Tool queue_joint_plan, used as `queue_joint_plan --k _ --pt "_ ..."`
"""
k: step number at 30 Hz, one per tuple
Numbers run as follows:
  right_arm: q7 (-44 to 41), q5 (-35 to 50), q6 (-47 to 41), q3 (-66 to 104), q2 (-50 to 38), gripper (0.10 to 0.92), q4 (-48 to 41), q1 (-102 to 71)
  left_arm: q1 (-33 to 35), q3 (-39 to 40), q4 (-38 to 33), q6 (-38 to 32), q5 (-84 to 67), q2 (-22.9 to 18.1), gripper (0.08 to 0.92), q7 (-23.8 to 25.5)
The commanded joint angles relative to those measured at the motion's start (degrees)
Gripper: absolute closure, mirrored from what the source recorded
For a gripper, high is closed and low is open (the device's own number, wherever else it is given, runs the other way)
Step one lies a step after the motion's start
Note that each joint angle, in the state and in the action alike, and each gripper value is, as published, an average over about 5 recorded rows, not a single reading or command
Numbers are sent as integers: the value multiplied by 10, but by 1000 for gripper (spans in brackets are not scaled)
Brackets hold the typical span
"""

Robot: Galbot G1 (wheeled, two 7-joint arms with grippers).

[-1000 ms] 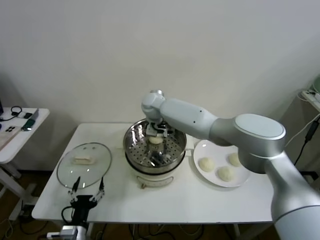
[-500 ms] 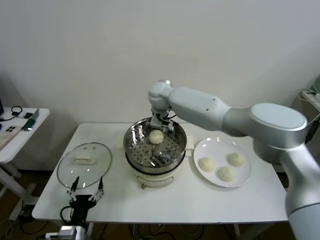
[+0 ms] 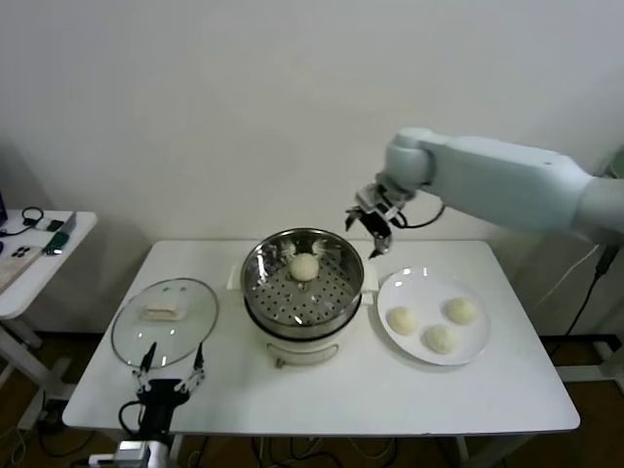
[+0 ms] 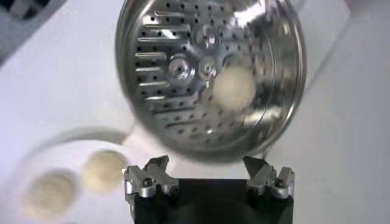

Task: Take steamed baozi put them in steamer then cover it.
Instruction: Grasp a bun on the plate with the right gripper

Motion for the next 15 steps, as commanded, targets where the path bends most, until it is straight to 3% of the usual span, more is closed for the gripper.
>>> queue_joint_plan --k 1,7,15 --pt "30 73 -117 -22 -168 203 74 -50 1 1 -3 1 1 0 177 0" --pt "44 14 -124 58 -175 203 43 -178 5 2 -7 1 4 -1 177 0" --pt "47 -23 -122 122 -106 203 -40 -257 11 -1 -6 1 5 0 177 0"
